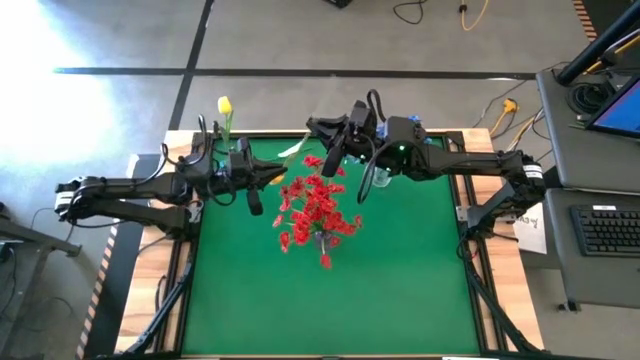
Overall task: Sort flowers into vase by color
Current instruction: Put the right yellow flower into the blue vase
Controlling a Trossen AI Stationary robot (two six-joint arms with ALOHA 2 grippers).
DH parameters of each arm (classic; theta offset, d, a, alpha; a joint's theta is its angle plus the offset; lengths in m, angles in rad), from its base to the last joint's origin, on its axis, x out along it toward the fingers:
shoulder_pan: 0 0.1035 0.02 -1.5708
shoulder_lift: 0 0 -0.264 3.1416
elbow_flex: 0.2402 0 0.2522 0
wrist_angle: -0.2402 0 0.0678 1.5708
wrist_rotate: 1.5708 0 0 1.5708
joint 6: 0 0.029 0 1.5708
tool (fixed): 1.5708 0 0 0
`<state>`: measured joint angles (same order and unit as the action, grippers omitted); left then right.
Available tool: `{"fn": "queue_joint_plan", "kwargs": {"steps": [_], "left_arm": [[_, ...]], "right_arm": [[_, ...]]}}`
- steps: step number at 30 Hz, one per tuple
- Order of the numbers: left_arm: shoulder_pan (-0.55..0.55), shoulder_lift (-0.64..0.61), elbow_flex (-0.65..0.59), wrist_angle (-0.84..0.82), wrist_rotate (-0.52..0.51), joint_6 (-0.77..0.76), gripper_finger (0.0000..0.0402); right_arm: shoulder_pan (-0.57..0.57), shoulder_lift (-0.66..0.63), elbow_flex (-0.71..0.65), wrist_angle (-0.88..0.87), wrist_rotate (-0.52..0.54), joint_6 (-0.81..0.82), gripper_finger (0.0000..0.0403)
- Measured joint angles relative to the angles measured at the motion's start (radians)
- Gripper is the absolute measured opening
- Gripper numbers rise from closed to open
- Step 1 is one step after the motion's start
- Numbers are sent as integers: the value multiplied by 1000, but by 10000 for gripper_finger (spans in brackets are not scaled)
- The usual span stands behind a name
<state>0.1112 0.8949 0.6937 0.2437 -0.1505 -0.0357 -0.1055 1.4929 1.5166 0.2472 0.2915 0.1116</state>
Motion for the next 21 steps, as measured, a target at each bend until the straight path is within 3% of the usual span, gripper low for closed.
{"fn": "queue_joint_plan", "kwargs": {"steps": [6,9,12,15,21], "left_arm": [[0,1,0,9,0,20,0],[0,1,0,12,0,23,0],[-2,0,0,34,-40,18,0],[-1,-6,0,33,-47,28,14],[-2,-20,0,33,-49,29,86]], "right_arm": [[0,0,0,-2,-1,-9,122],[0,0,0,-2,-1,-8,133],[0,0,0,-3,-4,-37,99],[2,0,0,-2,-13,-84,32],[7,0,0,5,-112,-142,11]]}}
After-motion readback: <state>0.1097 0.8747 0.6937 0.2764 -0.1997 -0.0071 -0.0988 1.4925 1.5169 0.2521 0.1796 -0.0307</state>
